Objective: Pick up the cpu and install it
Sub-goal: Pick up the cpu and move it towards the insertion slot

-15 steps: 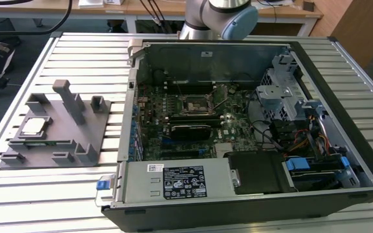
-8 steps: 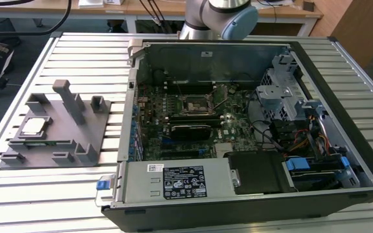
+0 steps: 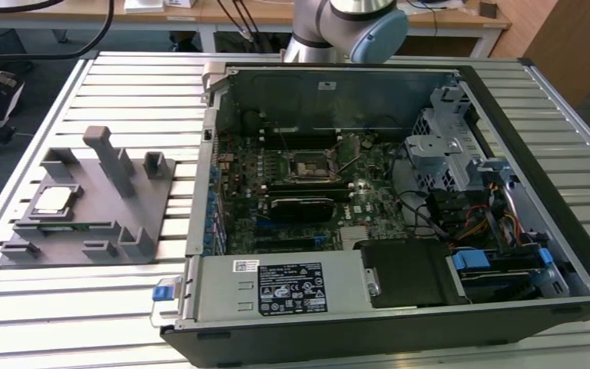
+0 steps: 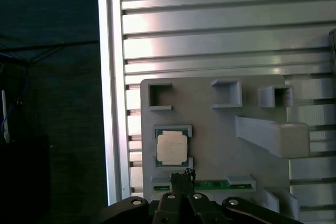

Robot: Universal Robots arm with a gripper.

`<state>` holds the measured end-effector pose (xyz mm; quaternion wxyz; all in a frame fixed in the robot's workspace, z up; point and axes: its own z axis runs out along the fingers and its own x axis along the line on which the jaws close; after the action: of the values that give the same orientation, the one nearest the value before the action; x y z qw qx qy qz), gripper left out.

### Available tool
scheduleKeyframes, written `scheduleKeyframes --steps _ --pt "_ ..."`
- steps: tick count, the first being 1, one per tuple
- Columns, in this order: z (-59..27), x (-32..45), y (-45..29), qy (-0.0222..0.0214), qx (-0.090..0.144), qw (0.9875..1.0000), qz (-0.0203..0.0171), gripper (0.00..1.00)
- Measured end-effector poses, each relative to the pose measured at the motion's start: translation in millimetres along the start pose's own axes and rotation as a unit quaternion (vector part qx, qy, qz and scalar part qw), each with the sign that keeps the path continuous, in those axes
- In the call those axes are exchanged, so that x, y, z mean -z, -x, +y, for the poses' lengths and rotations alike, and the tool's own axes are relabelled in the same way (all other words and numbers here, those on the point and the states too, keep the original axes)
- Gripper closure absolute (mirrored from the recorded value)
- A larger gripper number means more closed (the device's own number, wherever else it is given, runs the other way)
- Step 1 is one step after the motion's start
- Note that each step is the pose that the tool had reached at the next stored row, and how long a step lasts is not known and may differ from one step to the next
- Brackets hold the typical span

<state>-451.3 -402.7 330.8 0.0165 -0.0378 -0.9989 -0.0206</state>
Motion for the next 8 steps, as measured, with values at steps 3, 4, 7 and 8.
scheduleKeyframes --steps 3,4,7,8 --pt "-0.1 -1.9 0.1 0.0003 0.000 1.0000 -0.0012 0.89" --pt "-0.1 -2.0 0.0 0.0007 0.000 1.0000 -0.0012 0.89" --pt "-0.2 -3.1 0.1 0.0016 0.000 1.0000 -0.0012 0.89" --pt "-0.2 -3.7 0.2 0.0017 0.000 1.0000 -0.0013 0.89"
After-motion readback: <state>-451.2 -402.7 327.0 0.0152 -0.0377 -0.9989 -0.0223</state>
